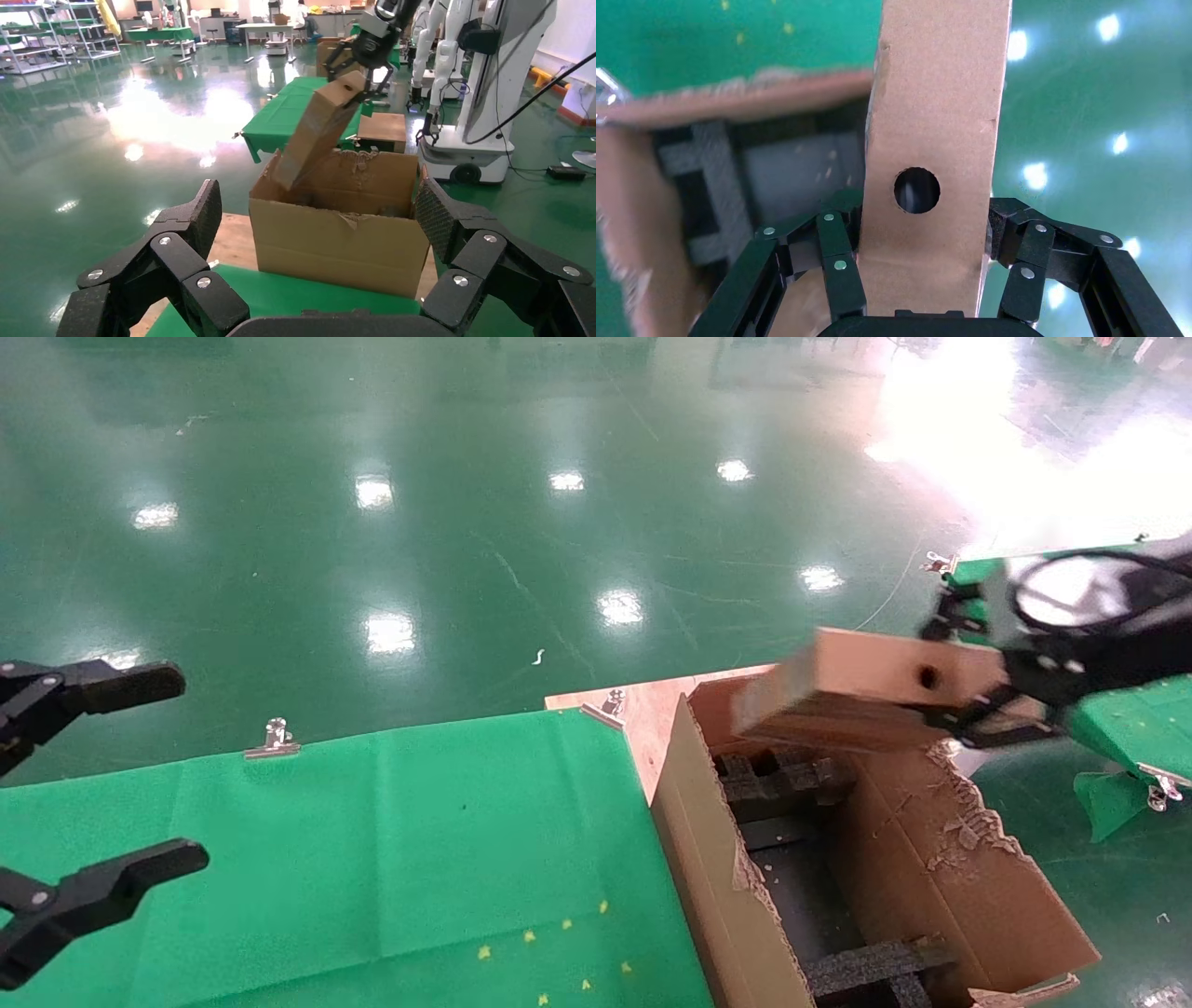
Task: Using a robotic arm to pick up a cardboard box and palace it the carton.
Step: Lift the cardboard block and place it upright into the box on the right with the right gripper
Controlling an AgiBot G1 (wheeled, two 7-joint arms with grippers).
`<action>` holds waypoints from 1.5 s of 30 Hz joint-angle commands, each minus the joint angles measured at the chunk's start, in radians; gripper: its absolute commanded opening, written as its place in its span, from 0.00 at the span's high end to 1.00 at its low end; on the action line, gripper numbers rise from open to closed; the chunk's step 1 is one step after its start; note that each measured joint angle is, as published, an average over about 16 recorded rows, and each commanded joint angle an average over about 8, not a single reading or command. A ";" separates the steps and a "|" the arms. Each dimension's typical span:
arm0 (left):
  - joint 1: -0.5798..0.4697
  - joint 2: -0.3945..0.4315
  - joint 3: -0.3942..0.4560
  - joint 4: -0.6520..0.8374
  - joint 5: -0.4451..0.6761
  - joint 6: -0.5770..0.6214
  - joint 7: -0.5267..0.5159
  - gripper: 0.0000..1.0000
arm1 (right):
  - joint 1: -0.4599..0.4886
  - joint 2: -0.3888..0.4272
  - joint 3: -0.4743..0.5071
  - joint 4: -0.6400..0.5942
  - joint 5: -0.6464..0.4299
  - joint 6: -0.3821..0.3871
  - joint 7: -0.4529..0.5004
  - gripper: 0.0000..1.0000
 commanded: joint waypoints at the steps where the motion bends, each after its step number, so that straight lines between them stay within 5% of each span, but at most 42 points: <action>1: 0.000 0.000 0.000 0.000 0.000 0.000 0.000 0.00 | 0.019 0.041 -0.031 -0.001 -0.009 0.001 0.002 1.00; 9: 0.000 0.000 0.000 0.000 0.000 0.000 0.000 0.00 | 0.046 0.115 -0.103 -0.015 -0.020 0.005 0.005 1.00; 20: 0.000 0.000 0.000 0.000 0.000 0.000 0.000 0.00 | 0.037 0.117 -0.108 -0.025 -0.012 0.020 0.032 1.00; 39: 0.000 0.000 0.000 0.000 0.000 0.000 0.000 0.00 | -0.138 0.244 -0.174 0.007 0.153 0.267 0.636 1.00; 45: 0.001 0.000 0.000 0.000 0.000 0.000 0.000 0.00 | -0.162 0.271 -0.182 0.031 0.191 0.325 0.726 1.00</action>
